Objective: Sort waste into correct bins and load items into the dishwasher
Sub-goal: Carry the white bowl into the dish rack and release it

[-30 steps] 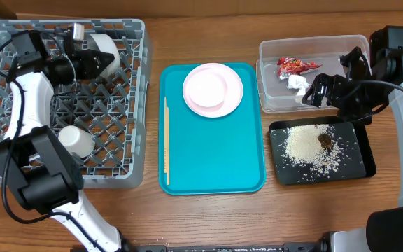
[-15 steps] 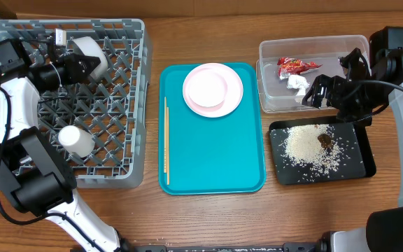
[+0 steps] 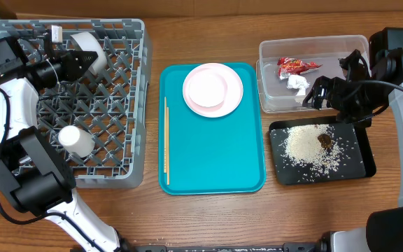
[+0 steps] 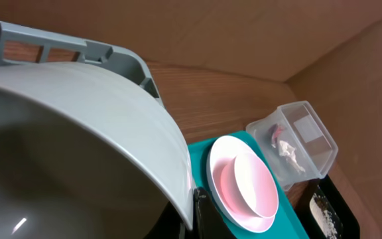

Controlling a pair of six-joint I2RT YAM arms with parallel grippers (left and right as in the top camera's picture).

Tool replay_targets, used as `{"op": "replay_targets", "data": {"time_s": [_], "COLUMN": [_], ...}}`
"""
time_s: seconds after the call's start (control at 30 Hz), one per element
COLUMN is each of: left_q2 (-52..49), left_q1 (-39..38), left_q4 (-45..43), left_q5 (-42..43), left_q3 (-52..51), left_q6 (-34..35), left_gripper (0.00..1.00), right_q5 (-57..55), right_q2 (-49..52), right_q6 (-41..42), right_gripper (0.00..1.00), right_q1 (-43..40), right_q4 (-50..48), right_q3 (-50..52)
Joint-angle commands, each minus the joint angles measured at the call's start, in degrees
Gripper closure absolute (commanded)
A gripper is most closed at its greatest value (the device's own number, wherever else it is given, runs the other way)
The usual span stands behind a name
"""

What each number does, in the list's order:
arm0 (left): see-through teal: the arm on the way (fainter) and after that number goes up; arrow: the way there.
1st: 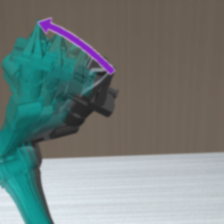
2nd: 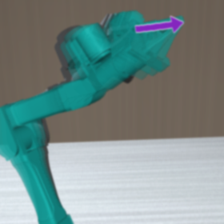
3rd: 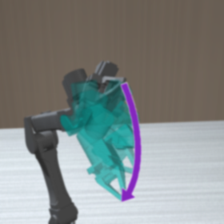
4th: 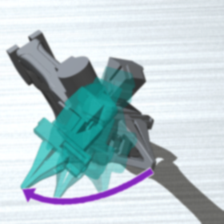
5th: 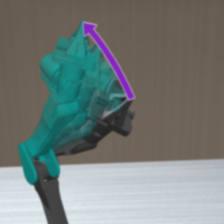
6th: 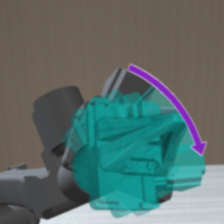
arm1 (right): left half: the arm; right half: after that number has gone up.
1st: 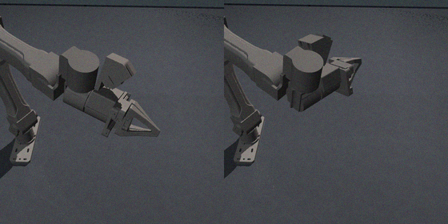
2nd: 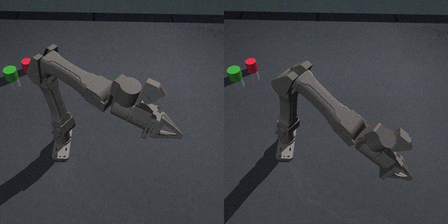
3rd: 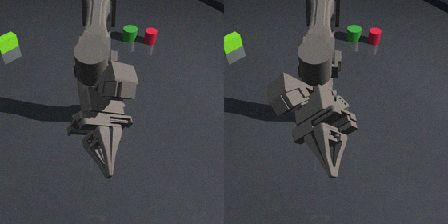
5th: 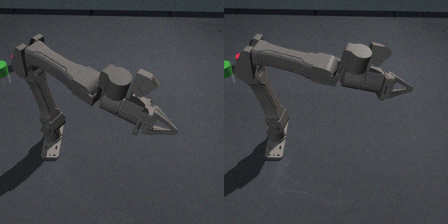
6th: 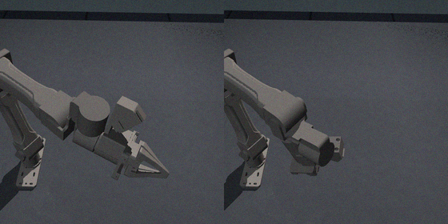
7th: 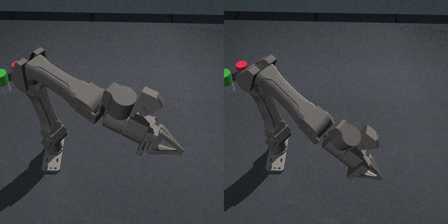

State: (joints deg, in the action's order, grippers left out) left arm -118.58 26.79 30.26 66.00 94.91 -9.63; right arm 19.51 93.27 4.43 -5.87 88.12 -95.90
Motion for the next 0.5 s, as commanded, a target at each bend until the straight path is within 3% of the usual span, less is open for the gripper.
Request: {"op": "replay_targets", "data": {"time_s": [0.0, 0.3, 0.47], "left_q2": [-1.31, -3.15, -3.15], "left_q1": [0.55, 1.33, 2.93], "left_q4": [-0.33, 1.66, 5.40], "left_q5": [1.64, 0.07, -0.35], "left_q3": [0.50, 0.48, 0.48], "left_q6": [-0.87, -0.90, -0.87], "left_gripper": [0.96, 0.95, 0.78], "right_q5": [0.04, 0.04, 0.04], "right_q2": [-0.81, -0.81, -0.81], "right_q6": [0.09, 0.24, 0.24], "right_gripper": [0.04, 0.04, 0.04], "right_q1": [0.11, 0.11, 0.11], "right_q4": [0.00, 0.13, 0.11], "right_q3": [-1.51, -1.51, -1.51]}}
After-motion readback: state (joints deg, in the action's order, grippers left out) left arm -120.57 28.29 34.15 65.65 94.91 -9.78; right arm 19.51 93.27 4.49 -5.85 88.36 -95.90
